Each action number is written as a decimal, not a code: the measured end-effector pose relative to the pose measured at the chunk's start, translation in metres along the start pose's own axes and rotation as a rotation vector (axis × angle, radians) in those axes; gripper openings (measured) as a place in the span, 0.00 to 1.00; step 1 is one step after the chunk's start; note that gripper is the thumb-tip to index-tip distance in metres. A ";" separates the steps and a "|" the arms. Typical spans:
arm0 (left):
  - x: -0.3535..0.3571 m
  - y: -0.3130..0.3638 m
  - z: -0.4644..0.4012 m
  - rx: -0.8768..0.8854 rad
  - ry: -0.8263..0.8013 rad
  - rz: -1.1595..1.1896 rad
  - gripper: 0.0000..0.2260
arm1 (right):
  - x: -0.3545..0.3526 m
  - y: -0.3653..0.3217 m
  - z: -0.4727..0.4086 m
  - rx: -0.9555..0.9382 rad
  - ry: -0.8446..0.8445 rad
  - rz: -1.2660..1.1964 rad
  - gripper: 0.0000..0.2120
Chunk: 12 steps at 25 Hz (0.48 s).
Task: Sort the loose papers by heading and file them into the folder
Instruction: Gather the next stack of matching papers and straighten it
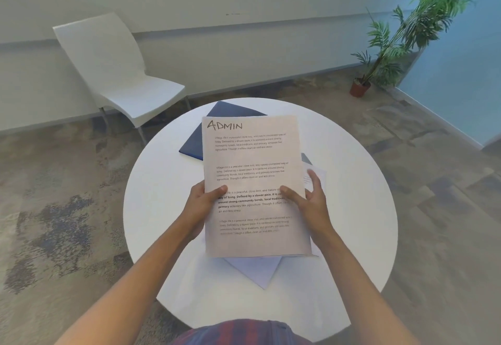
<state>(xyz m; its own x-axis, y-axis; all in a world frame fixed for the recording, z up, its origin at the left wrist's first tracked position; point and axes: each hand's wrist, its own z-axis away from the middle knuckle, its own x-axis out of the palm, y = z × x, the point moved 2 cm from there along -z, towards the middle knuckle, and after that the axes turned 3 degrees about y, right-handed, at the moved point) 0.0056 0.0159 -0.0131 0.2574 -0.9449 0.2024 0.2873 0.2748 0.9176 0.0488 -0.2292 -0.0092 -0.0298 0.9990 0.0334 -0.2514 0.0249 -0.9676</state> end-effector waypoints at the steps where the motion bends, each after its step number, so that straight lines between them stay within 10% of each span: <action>1: 0.003 0.001 0.000 0.005 -0.013 0.010 0.11 | -0.004 -0.004 -0.003 0.040 -0.026 -0.050 0.26; 12: 0.023 -0.007 -0.010 0.048 0.008 -0.133 0.09 | -0.007 0.008 -0.003 -0.001 0.072 0.034 0.04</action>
<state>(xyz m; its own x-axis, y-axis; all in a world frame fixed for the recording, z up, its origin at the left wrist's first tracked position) 0.0184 -0.0055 -0.0181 0.2276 -0.9709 0.0749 0.2752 0.1379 0.9515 0.0504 -0.2364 -0.0178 0.0310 0.9994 -0.0175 -0.2506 -0.0092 -0.9680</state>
